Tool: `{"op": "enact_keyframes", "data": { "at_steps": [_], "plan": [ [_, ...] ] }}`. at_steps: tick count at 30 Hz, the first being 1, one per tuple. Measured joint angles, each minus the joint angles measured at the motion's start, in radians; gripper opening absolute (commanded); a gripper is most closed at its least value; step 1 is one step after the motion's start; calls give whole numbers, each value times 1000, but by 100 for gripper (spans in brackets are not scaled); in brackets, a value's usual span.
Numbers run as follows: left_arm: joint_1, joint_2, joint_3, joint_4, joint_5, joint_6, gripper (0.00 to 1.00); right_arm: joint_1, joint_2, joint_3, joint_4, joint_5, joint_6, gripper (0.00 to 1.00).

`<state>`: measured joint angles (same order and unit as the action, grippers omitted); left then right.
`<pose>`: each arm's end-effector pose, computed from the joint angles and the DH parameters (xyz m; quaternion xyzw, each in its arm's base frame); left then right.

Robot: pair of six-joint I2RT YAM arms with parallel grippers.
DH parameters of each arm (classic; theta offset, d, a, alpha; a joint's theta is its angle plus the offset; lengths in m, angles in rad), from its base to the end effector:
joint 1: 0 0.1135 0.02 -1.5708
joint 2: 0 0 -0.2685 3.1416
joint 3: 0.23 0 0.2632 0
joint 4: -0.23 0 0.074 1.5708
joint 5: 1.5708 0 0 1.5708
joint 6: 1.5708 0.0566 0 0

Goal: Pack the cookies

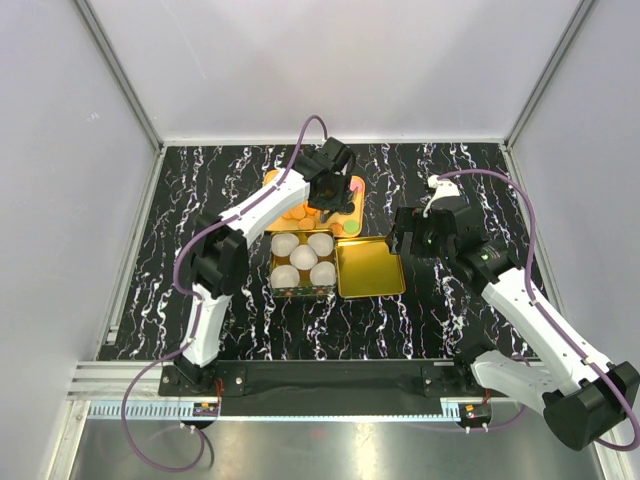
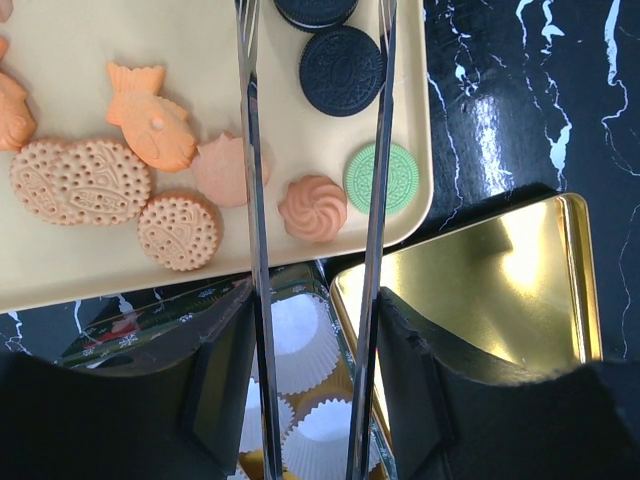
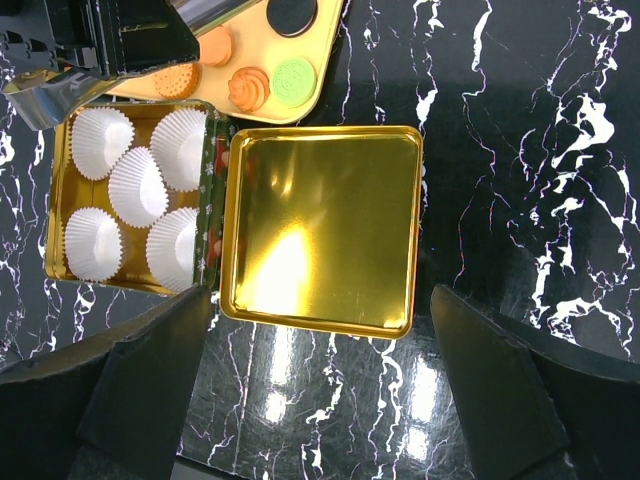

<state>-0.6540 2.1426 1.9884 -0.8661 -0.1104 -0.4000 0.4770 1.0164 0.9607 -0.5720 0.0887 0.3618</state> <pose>0.3974 -0.2967 0.2482 0.1068 0.9551 -0.0906 0.2613 0.2185 0.1073 0.3109 -0.0311 0.8897 0.1487 0.4306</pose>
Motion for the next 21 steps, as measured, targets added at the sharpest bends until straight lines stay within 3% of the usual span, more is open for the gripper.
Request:
{"op": "enact_keyframes", "data": {
  "at_steps": [7,21],
  "plan": [
    [0,7,0,0,0,0,51,0,0,0,0,0,0,100],
    [0,8,4,-3,0,0,39,0,0,0,3,0,0,100]
  ]
}}
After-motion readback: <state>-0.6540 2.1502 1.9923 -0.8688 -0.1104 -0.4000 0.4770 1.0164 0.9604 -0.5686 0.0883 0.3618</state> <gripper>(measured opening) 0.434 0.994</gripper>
